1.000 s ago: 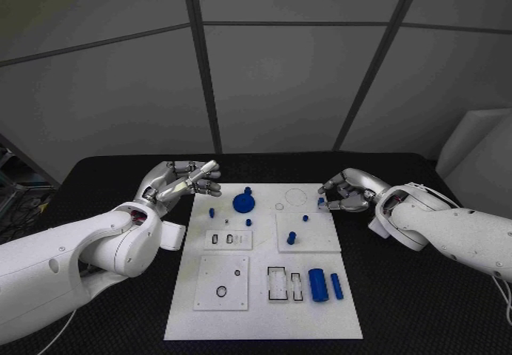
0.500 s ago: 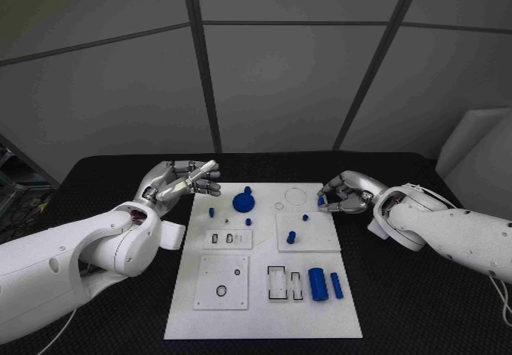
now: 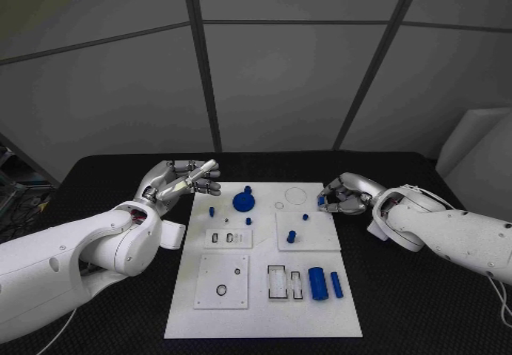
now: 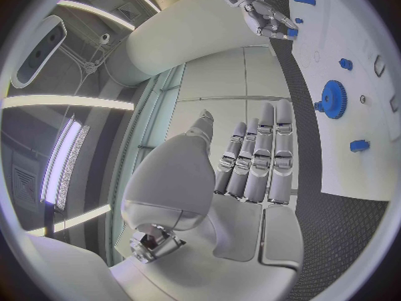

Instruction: Assemble the parts on the task board

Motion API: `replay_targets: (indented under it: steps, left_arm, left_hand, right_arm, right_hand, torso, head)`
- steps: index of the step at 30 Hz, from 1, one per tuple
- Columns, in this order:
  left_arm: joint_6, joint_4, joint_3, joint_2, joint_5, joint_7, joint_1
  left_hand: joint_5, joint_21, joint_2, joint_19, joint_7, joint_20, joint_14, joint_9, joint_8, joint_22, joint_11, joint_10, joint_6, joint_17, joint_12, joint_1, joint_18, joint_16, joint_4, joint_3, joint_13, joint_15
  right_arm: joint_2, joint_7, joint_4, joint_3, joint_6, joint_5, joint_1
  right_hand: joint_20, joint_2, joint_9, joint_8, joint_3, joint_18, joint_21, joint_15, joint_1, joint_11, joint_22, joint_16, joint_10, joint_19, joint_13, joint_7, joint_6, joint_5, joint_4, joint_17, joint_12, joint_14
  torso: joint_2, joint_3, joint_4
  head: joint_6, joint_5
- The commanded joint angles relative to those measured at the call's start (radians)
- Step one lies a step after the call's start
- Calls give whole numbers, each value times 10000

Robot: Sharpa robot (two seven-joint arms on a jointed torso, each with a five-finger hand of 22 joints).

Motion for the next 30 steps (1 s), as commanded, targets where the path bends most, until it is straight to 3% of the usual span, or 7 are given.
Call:
replay_targets:
  steps: [1, 9, 11, 13, 19, 25, 30]
  left_arm:
    - [118, 6, 5, 1, -71, 63, 7]
    - [118, 10, 5, -2, -71, 61, 4]
    - [117, 9, 5, -3, -71, 61, 3]
    - [118, 9, 5, -2, -71, 61, 3]
    - [131, 8, 5, -1, -71, 56, -6]
    - [147, 11, 5, -14, -71, 44, -19]
    - [151, 22, 5, -31, -71, 25, -23]
  left_hand:
    - [37, 14, 61, 22, 5, 58, -68, 4, -45, 4, 33, -49, -13, 13, -43, -41, 25, -23, -49, -10, -7, 8]
    - [38, 14, 67, 19, 7, 60, -65, 4, -49, 3, 33, -47, -10, 28, -48, -39, 25, -40, -55, -11, -6, 8]
    - [38, 14, 67, 19, 7, 60, -65, 4, -49, 3, 33, -47, -10, 28, -48, -39, 25, -40, -55, -11, -6, 8]
    - [38, 14, 67, 19, 7, 60, -65, 4, -49, 3, 33, -47, -10, 28, -48, -39, 25, -40, -55, -11, -6, 8]
    - [38, 14, 67, 19, 7, 60, -65, 4, -49, 3, 33, -47, -10, 28, -48, -39, 25, -40, -55, -11, -6, 8]
    - [38, 14, 67, 19, 7, 60, -65, 4, -49, 3, 33, -47, -10, 28, -48, -39, 25, -40, -55, -11, -6, 8]
    - [38, 14, 67, 19, 7, 60, -65, 4, -49, 3, 33, -47, -10, 28, -48, -39, 25, -40, -55, -11, -6, 8]
  right_arm:
    - [10, -26, -14, 2, 60, -85, 5]
    - [35, -73, -43, 2, -90, -90, 1]
    - [47, -79, -50, 2, -186, -94, 1]
    - [53, -55, -39, 2, -345, -96, 1]
    - [24, 50, 149, 4, -1098, 86, 0]
    - [-177, -43, 696, 16, -1548, 409, 4]
    - [-340, -443, 1546, 216, -1685, 549, 15]
  right_hand:
    - [9, 150, 24, 78, 9, 25, -3, -24, 23, -5, 819, 46, 888, 32, 2425, -24, 150, 3, -58, 2630, 58, 1040]
    - [-65, 366, 78, 230, 136, 3, 47, -119, 60, -132, 928, 46, 939, 110, 2492, -173, 549, -18, -108, 2630, 129, 1040]
    - [-113, 492, 103, 296, 237, -1, 57, -176, 122, -204, 951, 46, 954, 127, 2511, -252, 711, -217, -155, 2630, 149, 1040]
    - [-154, 589, 114, 325, 337, -6, 67, -216, 167, -250, 973, 46, 964, 143, 2525, -299, 793, -473, -191, 2630, 163, 1040]
    - [-225, 811, 129, 365, 615, -28, 111, -282, 290, -326, 1071, 46, 996, 211, 2569, -374, 918, -378, -307, 2630, 210, 1040]
    - [-248, 893, 110, 317, 795, -31, 114, -288, 315, -323, 1079, 46, 991, 216, 2562, -358, 874, -260, -386, 2630, 202, 1040]
    - [-249, 908, 100, 290, 850, -32, 115, -284, 312, -314, 1083, 46, 983, 218, 2551, -345, 843, -261, -412, 2630, 190, 1040]
  torso:
    - [-1, 0, 4]
    - [4, 1, 3]
    - [1, 0, 0]
    - [1, 2, 2]
    - [-6, 10, -1]
    - [-25, -1, -11]
    - [-46, -24, -17]
  head:
    - [6, -6]
    - [10, -5]
    - [2, -2]
    - [-13, -12]
    - [-26, -17]
    - [-39, -8]
    - [-18, 8]
